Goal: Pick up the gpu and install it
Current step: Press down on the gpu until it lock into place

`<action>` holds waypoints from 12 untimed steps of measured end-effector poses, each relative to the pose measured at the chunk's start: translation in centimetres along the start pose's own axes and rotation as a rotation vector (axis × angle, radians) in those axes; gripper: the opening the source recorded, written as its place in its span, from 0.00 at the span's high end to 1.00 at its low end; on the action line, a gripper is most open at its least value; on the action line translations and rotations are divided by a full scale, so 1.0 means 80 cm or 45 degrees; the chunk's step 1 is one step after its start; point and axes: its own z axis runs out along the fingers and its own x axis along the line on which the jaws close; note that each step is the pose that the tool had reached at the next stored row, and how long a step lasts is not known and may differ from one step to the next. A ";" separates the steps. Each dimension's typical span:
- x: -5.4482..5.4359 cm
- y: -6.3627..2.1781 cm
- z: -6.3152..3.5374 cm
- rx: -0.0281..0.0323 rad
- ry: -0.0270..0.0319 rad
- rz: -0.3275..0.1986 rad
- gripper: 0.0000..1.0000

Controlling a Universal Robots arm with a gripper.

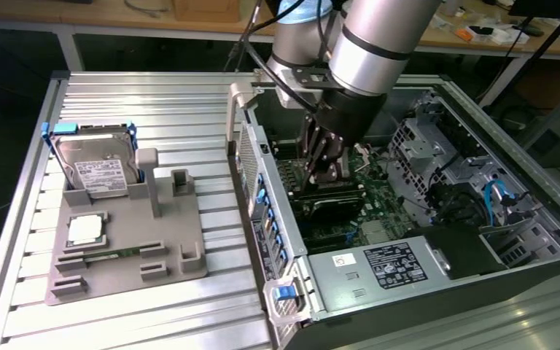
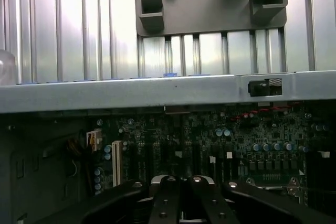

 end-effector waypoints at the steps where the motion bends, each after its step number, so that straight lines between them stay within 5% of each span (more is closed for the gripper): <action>1: 0.000 0.000 -0.002 -0.0001 0.0003 0.000 0.89; 3: -0.001 0.000 -0.003 -0.0019 -0.0015 0.000 0.89; 6: -0.001 -0.002 -0.003 -0.0151 -0.0111 0.001 0.89; 10: -0.001 -0.004 -0.003 -0.0467 -0.0334 0.000 0.89; 12: -0.001 -0.004 -0.003 -0.0757 -0.0386 -0.001 0.89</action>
